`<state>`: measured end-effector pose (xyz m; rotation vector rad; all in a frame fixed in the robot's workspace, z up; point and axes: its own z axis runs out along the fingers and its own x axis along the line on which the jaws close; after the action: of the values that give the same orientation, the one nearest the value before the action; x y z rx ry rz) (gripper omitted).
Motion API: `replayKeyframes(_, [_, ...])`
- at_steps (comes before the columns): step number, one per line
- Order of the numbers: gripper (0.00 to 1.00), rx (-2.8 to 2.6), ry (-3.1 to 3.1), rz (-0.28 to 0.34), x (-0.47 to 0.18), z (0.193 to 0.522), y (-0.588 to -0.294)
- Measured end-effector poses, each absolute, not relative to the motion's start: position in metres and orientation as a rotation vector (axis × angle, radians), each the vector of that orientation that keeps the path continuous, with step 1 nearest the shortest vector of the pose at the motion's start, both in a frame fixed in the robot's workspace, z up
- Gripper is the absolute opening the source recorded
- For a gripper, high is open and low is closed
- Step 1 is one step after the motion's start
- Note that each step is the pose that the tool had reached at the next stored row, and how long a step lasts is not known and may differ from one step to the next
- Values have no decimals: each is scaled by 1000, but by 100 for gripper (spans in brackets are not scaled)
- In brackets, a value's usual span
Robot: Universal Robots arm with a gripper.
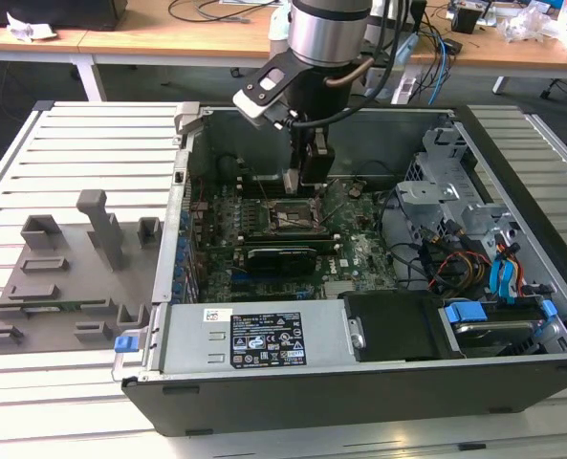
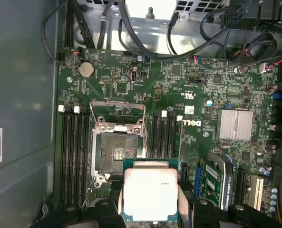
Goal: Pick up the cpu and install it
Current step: 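Place the cpu into insertion slot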
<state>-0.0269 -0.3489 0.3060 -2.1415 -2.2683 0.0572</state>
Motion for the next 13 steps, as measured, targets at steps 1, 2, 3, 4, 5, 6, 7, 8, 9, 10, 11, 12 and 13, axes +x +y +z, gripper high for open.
replayKeyframes(1, [55, -2142, -2268, 57, -27, 305, -349])
replayKeyframes(2, [55, -2142, -2268, 57, -27, 303, -349])
replayKeyframes(3, [55, -2142, -2268, 57, -27, 302, -349])
replayKeyframes(4, [55, -2142, -2268, 57, -27, 301, -349])
replayKeyframes(5, [55, -2142, -2268, 57, -27, 299, -349])
replayKeyframes(6, [55, -2142, -2268, 57, -27, 298, -349])
replayKeyframes(7, [55, -2142, -2268, 57, -27, 297, -349])
replayKeyframes(8, [55, -2142, -2268, 57, -27, 296, -349])
replayKeyframes(9, [55, -2142, -2268, 57, -27, 295, -349])
replayKeyframes(10, [55, -2142, -2268, 57, -27, 294, -349])
replayKeyframes(11, [55, -2142, -2268, 57, -27, 294, -349])
replayKeyframes(12, [55, -2142, -2268, 57, -27, 293, -349])
replayKeyframes(13, [55, -2142, -2268, 57, -27, 291, -348])
